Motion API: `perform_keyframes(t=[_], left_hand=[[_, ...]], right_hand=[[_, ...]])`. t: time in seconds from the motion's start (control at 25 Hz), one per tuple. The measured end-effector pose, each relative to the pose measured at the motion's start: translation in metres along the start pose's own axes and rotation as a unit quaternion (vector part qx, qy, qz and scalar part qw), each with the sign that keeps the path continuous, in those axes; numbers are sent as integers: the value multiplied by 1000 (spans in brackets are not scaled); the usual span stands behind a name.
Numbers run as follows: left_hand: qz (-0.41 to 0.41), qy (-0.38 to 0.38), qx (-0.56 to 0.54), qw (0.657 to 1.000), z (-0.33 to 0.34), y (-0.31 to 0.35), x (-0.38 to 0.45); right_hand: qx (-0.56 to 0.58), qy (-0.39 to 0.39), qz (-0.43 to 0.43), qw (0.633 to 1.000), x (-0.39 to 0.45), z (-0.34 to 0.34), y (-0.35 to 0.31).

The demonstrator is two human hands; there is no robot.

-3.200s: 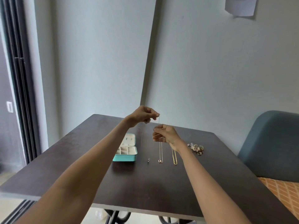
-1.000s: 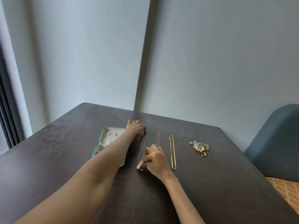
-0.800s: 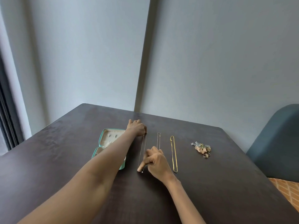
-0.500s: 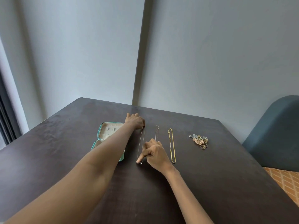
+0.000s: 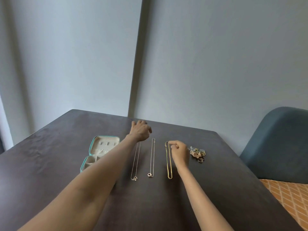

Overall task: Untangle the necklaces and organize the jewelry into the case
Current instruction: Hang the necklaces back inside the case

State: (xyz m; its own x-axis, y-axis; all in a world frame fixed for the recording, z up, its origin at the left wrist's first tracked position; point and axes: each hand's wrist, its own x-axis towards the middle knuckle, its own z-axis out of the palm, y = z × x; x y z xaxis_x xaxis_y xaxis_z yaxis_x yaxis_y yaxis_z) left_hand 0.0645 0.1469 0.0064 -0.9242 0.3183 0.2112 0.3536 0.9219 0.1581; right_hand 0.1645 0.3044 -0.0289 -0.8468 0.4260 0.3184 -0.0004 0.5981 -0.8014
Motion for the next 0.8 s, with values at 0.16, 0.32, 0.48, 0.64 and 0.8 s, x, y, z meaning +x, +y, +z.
perform_keyframes(t=[0.16, 0.32, 0.48, 0.64, 0.8], left_hand=[[42, -8, -33, 999, 17, 35, 20], [49, -35, -35, 998, 38, 57, 40], [40, -70, -11, 997, 51, 66, 58], [44, -45, -17, 998, 50, 72, 57], [26, -40, -161, 986, 45, 72, 44]], right_hand=[[-104, -51, 72, 991, 35, 4, 14], [-168, -112, 78, 976, 58, 11, 13], [-188, -113, 71, 973, 71, 20, 21], [-138, -111, 76, 981, 72, 15, 29], [-3, -112, 67, 991, 59, 4, 22]])
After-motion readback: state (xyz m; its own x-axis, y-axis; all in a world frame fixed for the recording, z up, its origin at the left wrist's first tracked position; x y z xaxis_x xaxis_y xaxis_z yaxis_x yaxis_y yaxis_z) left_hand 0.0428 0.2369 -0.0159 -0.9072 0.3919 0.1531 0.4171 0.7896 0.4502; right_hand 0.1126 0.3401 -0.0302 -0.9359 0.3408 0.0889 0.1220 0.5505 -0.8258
